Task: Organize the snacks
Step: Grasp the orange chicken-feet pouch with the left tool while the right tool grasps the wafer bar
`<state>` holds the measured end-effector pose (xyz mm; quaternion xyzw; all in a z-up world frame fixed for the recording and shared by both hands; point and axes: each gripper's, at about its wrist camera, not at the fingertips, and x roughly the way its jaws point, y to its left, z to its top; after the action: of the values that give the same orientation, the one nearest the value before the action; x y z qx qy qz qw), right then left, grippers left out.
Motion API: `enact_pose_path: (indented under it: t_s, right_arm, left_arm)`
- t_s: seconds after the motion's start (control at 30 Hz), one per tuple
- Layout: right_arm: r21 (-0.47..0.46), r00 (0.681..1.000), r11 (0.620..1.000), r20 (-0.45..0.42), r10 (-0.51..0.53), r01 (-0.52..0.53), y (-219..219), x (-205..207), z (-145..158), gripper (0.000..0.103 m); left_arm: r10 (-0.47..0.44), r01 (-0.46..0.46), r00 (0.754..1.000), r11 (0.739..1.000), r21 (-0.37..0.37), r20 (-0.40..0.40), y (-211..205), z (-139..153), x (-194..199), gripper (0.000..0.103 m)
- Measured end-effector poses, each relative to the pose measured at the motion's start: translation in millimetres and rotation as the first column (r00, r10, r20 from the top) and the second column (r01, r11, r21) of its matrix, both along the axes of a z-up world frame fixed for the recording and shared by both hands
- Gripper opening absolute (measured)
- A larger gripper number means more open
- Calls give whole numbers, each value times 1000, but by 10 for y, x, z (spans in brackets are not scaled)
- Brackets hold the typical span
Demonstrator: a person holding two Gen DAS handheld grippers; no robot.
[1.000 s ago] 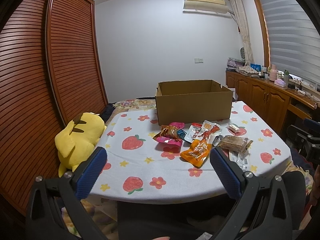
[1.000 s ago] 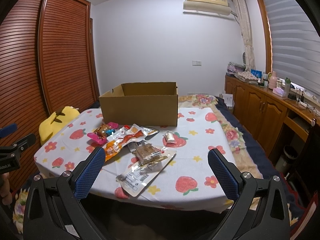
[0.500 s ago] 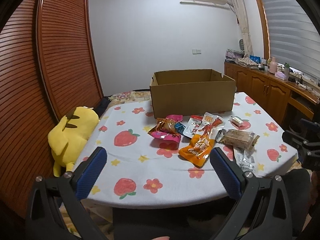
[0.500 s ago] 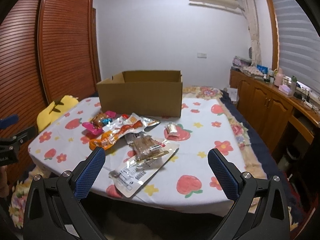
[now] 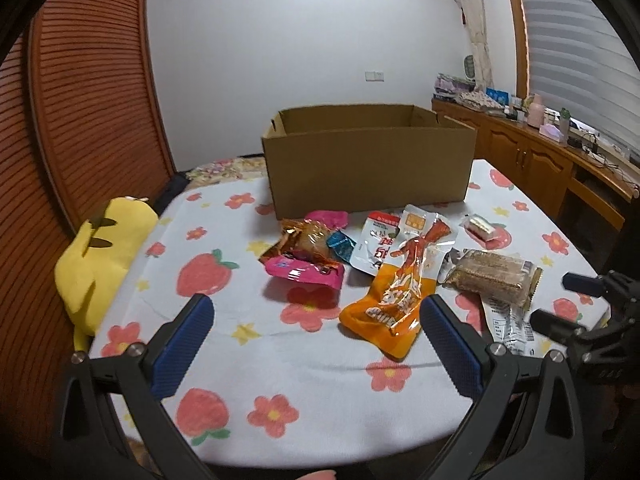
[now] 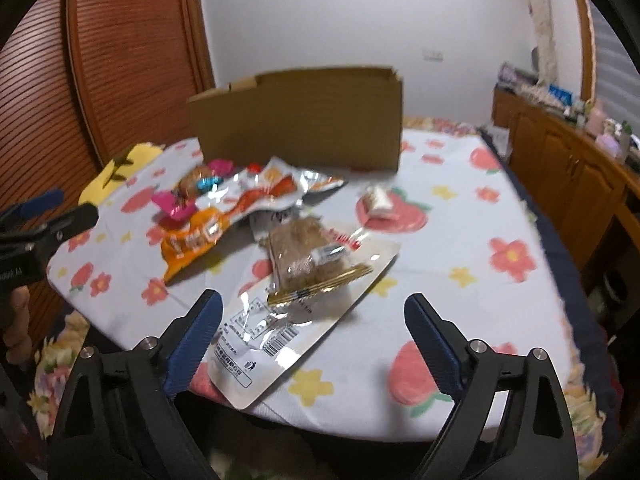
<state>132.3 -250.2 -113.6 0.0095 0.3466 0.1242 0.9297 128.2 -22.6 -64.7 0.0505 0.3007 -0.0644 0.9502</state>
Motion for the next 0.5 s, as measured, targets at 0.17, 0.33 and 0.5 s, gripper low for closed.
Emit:
enact_pose_path:
  t_s: [0.17, 0.33, 0.5]
  right_arm:
    - [-12, 1000, 1000, -18, 12, -12, 27, 119, -110, 91]
    - [-43, 999, 998, 11, 37, -37, -30, 268, 2, 91]
    - [-74, 989, 986, -39, 146, -148, 32, 561, 135, 85]
  left_arm:
    - [-41, 41, 999, 999, -8, -30, -59, -77, 152, 103]
    - [-114, 111, 990, 993, -29, -81, -129, -154, 329, 103]
    - [-173, 168, 976, 985, -44, -136, -182, -205, 530, 103]
